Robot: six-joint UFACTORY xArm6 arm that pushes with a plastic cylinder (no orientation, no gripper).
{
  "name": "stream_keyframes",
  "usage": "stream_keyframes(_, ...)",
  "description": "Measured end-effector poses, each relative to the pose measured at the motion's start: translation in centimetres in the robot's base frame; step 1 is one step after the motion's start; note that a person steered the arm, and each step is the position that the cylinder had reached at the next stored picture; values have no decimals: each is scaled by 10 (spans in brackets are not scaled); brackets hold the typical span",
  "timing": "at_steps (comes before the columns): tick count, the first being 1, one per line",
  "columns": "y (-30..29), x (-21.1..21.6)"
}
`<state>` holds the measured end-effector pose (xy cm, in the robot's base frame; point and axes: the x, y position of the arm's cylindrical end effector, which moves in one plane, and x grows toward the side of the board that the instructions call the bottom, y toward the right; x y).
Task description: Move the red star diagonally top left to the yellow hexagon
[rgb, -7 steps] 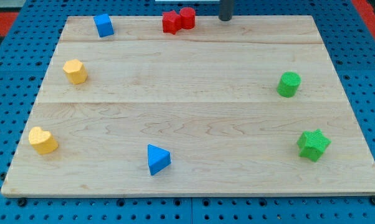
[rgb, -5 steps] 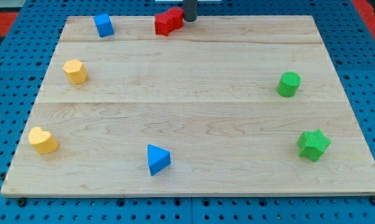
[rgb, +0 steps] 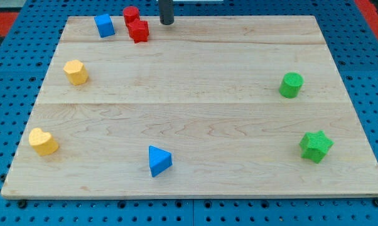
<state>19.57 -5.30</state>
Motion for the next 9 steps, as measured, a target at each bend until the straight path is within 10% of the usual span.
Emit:
stream_keyframes(3,-150,23)
stream_keyframes(9,-245,63)
